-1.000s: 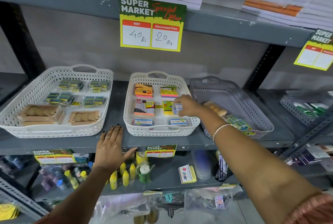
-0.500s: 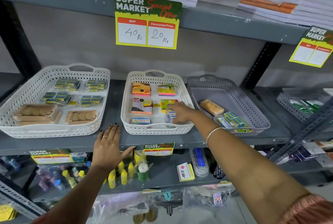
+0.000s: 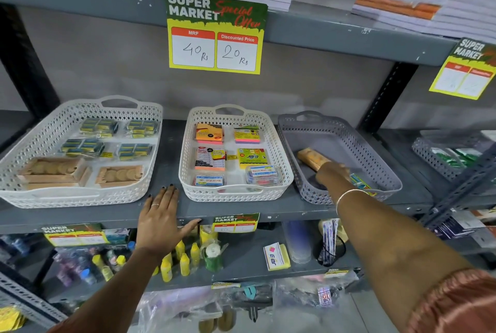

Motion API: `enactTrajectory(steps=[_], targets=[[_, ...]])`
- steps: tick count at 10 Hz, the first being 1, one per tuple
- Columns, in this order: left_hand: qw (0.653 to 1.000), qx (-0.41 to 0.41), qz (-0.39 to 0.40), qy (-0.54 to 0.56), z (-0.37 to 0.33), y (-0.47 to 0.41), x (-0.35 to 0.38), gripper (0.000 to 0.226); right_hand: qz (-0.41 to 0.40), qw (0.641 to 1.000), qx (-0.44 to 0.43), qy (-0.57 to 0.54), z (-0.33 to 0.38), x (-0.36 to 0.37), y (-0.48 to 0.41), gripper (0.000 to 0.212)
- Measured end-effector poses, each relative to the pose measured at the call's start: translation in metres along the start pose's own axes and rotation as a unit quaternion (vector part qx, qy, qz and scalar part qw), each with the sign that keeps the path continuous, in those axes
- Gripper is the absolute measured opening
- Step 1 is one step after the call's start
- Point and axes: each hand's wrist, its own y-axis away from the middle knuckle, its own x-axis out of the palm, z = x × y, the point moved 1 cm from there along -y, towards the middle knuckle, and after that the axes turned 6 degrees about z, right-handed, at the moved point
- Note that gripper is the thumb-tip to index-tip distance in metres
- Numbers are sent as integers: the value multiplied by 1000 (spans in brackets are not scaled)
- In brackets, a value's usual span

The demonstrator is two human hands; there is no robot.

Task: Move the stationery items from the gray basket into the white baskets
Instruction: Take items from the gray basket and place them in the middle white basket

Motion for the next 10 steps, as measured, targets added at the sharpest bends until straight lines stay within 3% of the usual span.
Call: enactTrajectory(steps=[2,4,5,6,7,8,10], targets=[[1000,-1,-2,1,0,0,0,101,16,1000,9,25,-3,10,-2,58],[1000,-1,-2,-3,0,0,1,101,-22,999,-1,-49,7,-2,1,60],[1000,0,3,-2,1,-1,2,102,-102,989,-58,-86,32,-27,14,55],[1000,-1,3,-4,1,-1,3,102,-125,978,-148,-79,62,-41,33,52],[1000,2,6,-4,0,0,1,101,-59,917,-377,-116,114,-33,70,46],[1000,2,5,-4,0,0,0,101,19,869,-481,-114,138,-15,99,43],[1000,4,3,1,1,0,0,101,53,844,-534,17,162,19,132,55]])
